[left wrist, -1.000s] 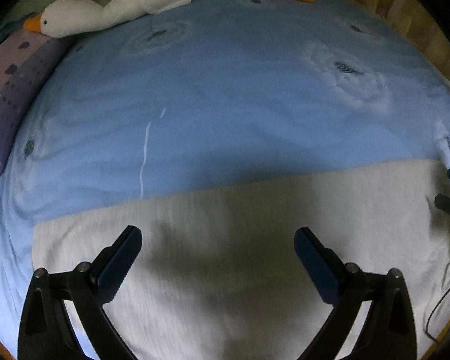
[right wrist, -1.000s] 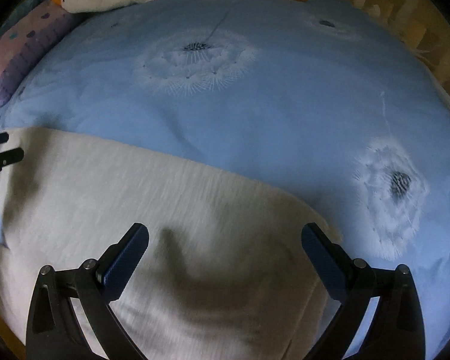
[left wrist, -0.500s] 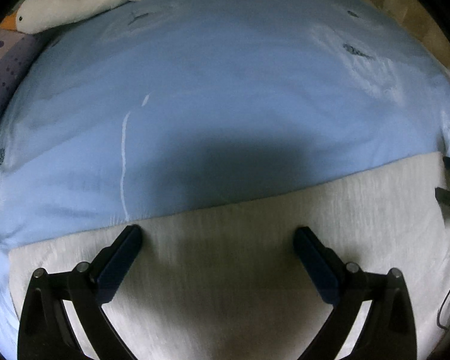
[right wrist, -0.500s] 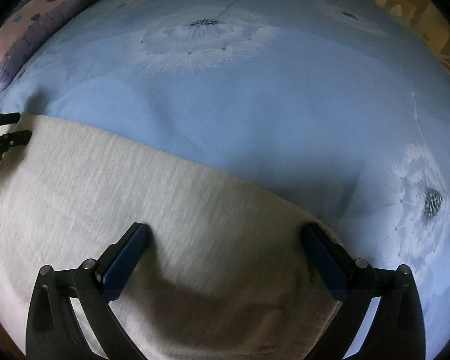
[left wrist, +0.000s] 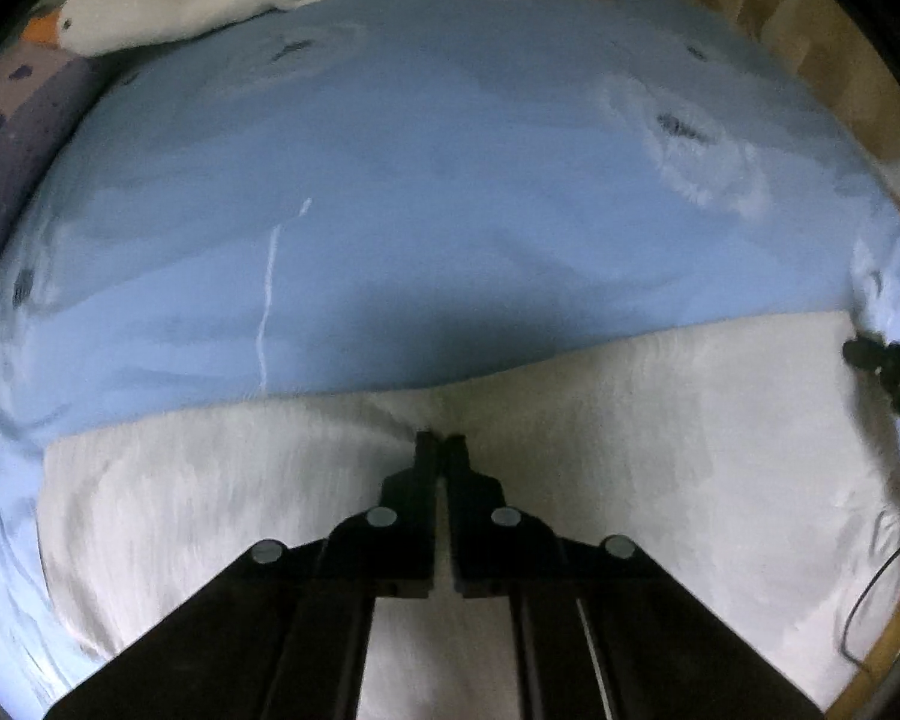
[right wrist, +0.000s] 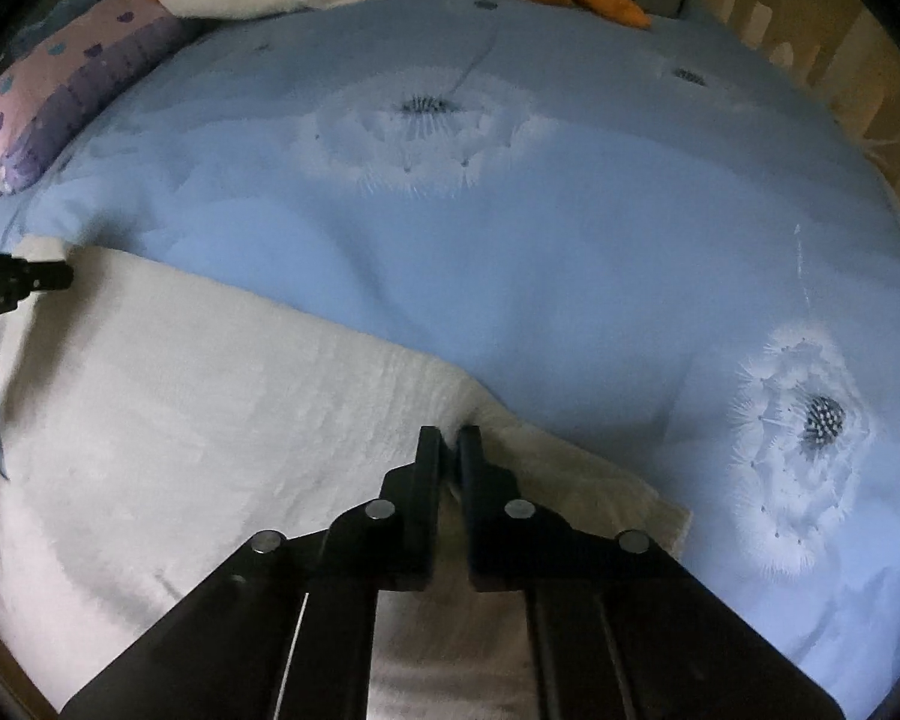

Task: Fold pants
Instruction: 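Grasp the sweatpants edge with the left gripper while the right gripper grasps too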

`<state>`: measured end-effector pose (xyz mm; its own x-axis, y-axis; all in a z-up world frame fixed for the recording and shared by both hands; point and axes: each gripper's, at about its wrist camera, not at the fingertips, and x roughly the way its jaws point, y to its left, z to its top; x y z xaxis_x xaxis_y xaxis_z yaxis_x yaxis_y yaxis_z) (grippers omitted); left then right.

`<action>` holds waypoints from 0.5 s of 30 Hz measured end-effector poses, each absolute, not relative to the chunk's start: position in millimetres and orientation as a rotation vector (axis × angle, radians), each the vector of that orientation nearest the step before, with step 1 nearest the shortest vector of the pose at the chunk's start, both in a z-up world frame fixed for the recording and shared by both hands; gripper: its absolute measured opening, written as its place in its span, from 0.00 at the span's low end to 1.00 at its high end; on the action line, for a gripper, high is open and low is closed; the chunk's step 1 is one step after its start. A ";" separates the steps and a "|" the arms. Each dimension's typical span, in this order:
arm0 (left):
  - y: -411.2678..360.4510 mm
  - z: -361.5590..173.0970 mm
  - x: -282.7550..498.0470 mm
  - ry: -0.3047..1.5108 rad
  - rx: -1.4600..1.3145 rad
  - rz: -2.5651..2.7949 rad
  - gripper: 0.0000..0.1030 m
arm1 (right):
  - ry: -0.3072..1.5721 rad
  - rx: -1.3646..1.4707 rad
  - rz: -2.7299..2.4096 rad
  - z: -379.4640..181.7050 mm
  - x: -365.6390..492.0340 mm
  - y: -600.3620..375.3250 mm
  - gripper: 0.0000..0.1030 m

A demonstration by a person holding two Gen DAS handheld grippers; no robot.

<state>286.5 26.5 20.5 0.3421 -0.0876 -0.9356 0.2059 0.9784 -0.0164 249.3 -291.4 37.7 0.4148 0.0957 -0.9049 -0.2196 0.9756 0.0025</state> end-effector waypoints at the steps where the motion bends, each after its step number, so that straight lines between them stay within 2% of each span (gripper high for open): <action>1: 28.8 27.0 280.1 1.194 0.093 -0.194 0.03 | 1.125 -0.120 0.199 44.1 247.7 -294.6 0.05; 15: 43.9 105.8 197.0 1.062 0.019 -0.197 0.02 | 1.036 -0.082 0.258 105.8 194.4 -303.6 0.05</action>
<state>197.0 43.9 105.8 0.4711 -0.1512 -0.8690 0.1699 0.9823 -0.0788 194.4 -303.6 105.8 0.4828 0.1731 -0.8585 -0.2502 0.9667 0.0542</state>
